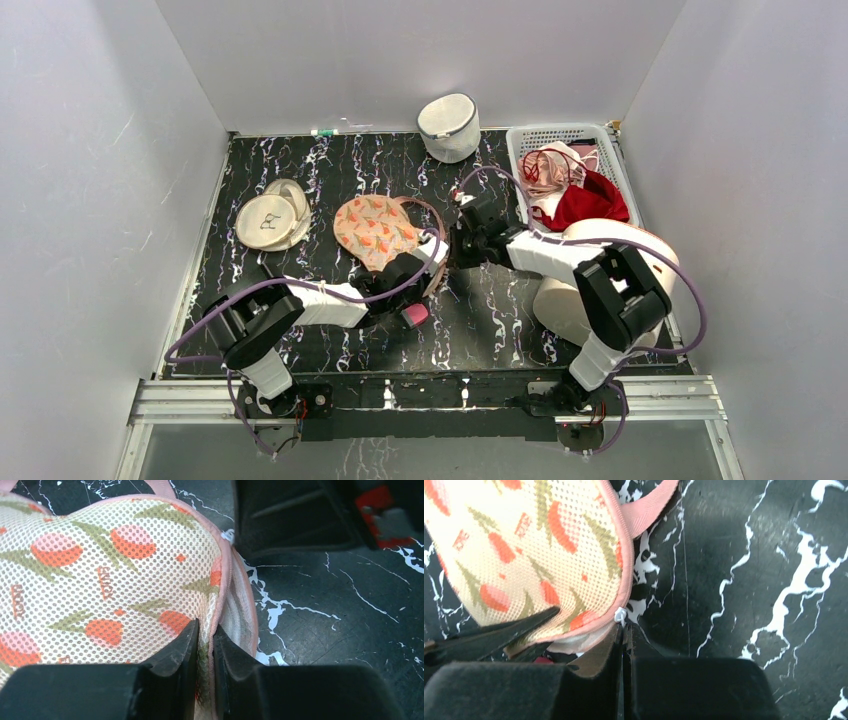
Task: Unzip the laundry bag and remove the bra
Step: Unzip the laundry bag at the center of the board.
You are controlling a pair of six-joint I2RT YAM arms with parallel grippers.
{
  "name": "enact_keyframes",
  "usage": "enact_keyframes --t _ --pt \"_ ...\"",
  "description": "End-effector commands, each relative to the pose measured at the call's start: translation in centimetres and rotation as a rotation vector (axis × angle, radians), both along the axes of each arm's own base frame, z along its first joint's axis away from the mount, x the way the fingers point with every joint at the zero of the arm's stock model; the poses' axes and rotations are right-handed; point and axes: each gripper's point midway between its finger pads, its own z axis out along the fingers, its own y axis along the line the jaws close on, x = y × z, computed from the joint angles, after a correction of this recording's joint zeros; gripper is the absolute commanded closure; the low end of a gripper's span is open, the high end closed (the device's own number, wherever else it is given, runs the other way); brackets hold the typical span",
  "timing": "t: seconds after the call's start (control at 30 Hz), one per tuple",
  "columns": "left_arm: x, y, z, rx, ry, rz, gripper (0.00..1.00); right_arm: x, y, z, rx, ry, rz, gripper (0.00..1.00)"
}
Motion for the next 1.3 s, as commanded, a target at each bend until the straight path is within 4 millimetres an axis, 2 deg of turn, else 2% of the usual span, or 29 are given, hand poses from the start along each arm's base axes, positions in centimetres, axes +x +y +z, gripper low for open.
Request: enact_keyframes --t 0.0,0.13,0.27,0.47,0.57,0.67,0.77,0.8,0.93,1.07,1.1,1.27 --pt "-1.2 1.2 -1.0 0.028 0.033 -0.001 0.88 5.3 -0.5 1.7 -0.052 -0.156 -0.029 1.00" --pt "-1.5 1.2 -1.2 0.021 0.042 -0.013 0.88 7.8 -0.3 0.7 -0.072 -0.183 -0.003 1.00" --pt "-1.7 1.2 -1.5 0.019 0.047 -0.020 0.88 9.9 1.2 0.8 -0.067 -0.266 0.097 1.00" --pt "-1.6 1.4 -1.5 0.031 0.041 -0.019 0.88 11.3 2.5 2.2 -0.036 -0.350 0.172 1.00" --pt "-1.3 1.6 -1.0 0.041 0.024 -0.006 0.82 10.7 2.2 2.8 -0.034 -0.320 0.159 1.00" --pt "-0.8 2.1 -0.3 0.045 0.003 0.035 0.67 8.3 1.5 2.6 -0.011 -0.245 0.129 1.00" --pt "-0.6 2.2 0.7 0.027 -0.008 0.054 0.54 5.6 0.7 1.3 0.025 -0.159 0.073 1.00" --pt "-0.7 2.1 1.1 0.016 -0.003 0.054 0.52 4.8 0.7 1.8 0.053 -0.151 0.064 1.00" --pt "-1.6 0.7 2.8 -0.048 0.035 -0.007 0.33 2.1 0.6 1.1 0.131 -0.071 0.001 1.00" --pt "-2.8 -0.5 3.9 -0.093 0.076 -0.077 0.23 0.9 1.0 2.2 0.226 -0.037 -0.068 1.00" --pt "-3.1 -0.8 3.8 -0.100 0.084 -0.095 0.17 0.6 1.2 2.6 0.246 -0.034 -0.077 1.00" --pt "-3.4 -1.2 3.1 -0.060 0.057 -0.127 0.17 -0.6 1.9 3.7 0.328 -0.017 -0.101 1.00"
